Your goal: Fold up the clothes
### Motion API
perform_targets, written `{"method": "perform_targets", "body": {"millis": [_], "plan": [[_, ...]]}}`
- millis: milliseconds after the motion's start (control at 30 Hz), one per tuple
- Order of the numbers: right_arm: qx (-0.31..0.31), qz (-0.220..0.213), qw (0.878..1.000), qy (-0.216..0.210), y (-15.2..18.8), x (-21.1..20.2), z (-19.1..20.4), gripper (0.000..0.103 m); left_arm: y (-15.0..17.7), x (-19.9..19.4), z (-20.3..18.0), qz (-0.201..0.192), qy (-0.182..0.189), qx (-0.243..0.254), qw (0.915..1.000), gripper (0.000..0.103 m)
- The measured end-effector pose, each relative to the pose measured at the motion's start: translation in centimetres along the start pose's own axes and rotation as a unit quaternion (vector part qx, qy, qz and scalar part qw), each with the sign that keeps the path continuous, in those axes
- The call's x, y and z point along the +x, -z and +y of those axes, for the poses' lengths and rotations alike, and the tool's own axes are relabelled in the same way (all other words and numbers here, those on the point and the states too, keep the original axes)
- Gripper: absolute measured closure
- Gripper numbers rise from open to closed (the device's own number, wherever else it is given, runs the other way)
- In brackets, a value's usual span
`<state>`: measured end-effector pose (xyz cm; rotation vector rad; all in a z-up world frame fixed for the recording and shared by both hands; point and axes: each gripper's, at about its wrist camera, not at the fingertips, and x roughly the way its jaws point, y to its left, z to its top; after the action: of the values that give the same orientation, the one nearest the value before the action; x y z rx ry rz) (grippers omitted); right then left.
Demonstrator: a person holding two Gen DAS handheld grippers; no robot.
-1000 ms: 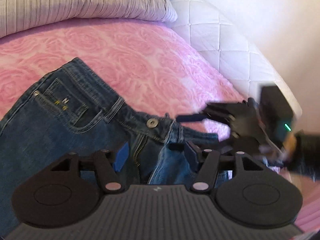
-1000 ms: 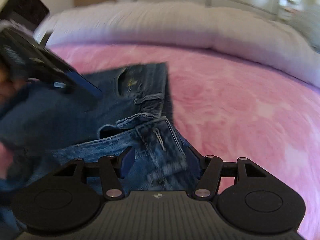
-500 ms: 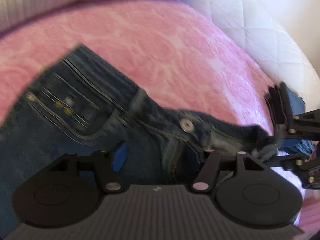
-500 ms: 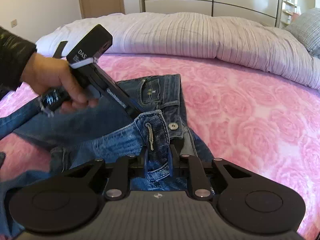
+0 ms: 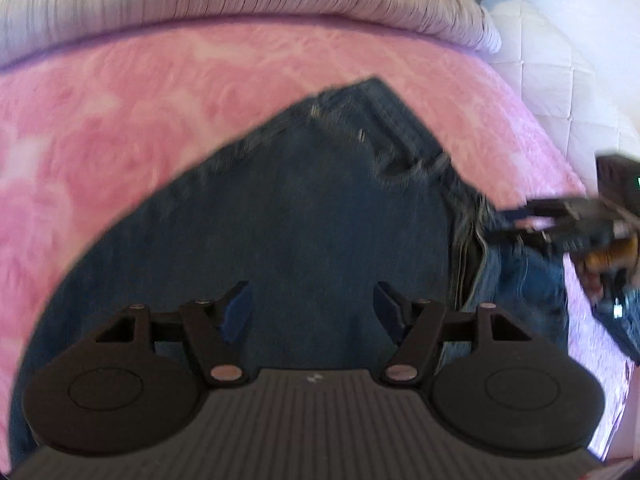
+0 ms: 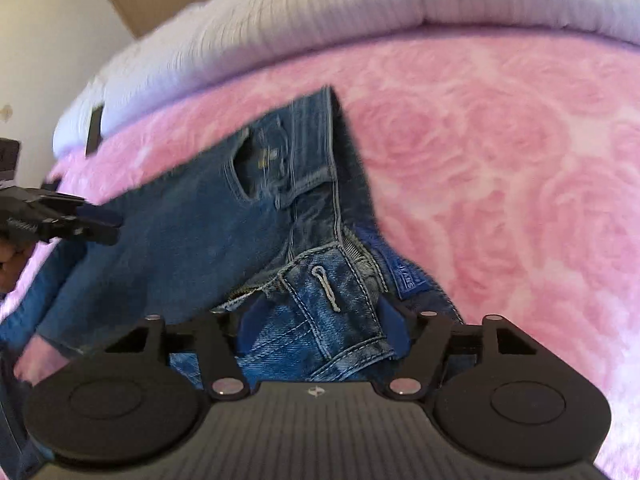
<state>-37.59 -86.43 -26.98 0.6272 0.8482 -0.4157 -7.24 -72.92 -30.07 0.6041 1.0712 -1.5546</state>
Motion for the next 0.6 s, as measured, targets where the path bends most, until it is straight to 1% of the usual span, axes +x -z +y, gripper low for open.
{"method": "perform_targets", "body": {"millis": [33, 67, 133, 167, 200, 233, 300, 367, 400, 433, 467, 533, 600], "plan": [[-0.014, 0.012, 1.0, 0.007, -0.1, 0.6, 0.2, 0.038, 0.8, 0.0, 0.0, 0.005, -0.001, 0.002, 1.0, 0.041], [-0.034, 0.022, 0.999, 0.019, -0.2, 1.0, 0.7, 0.042, 1.4, 0.1, -0.2, 0.011, -0.003, 0.008, 0.9999, 0.041], [-0.078, 0.032, 0.994, 0.063, -0.1, 0.8, 2.5, 0.064, 2.4, 0.1, -0.6, 0.021, -0.005, 0.018, 0.9996, 0.041], [-0.1, 0.037, 0.991, 0.086, 0.0, 0.6, 3.4, 0.068, 2.7, 0.1, -0.8, 0.02, -0.004, 0.02, 0.9996, 0.041], [-0.125, 0.035, 0.986, 0.105, 0.4, 0.5, 4.1, 0.076, 2.9, 0.1, -1.0, 0.019, -0.003, 0.021, 0.9996, 0.041], [-0.151, 0.032, 0.98, 0.124, 0.7, 0.3, 4.8, 0.078, 3.1, 0.0, -1.2, 0.019, -0.001, 0.022, 0.9996, 0.041], [-0.143, 0.029, 0.98, 0.135, 0.7, 0.7, 4.4, 0.077, 3.1, -0.7, -1.0, 0.015, 0.0, 0.015, 0.9998, 0.041], [-0.1, 0.024, 0.987, 0.128, 0.6, 1.1, 3.6, 0.073, 3.5, -2.3, -0.4, 0.006, -0.009, 0.011, 0.9999, 0.04], [-0.087, 0.018, 0.988, 0.129, 0.6, 0.7, 3.8, 0.071, 3.9, -3.3, 0.1, 0.002, -0.014, 0.009, 0.9999, 0.04], [-0.085, 0.002, 0.987, 0.139, 0.9, -0.1, 4.5, 0.063, 4.2, -4.3, 0.6, -0.002, -0.019, 0.007, 0.9998, 0.039], [-0.082, -0.014, 0.985, 0.15, 1.2, -1.0, 5.1, 0.059, 4.6, -5.3, 1.1, -0.005, -0.025, 0.005, 0.9997, 0.039], [-0.079, -0.05, 0.981, 0.172, 2.1, -3.0, 6.7, 0.056, 6.2, -7.9, 2.2, -0.003, -0.036, 0.008, 0.9993, 0.038], [-0.052, -0.078, 0.979, 0.183, 3.9, -5.7, 8.6, 0.05, 8.4, -10.5, 3.1, 0.001, -0.048, 0.013, 0.9988, 0.038]]}}
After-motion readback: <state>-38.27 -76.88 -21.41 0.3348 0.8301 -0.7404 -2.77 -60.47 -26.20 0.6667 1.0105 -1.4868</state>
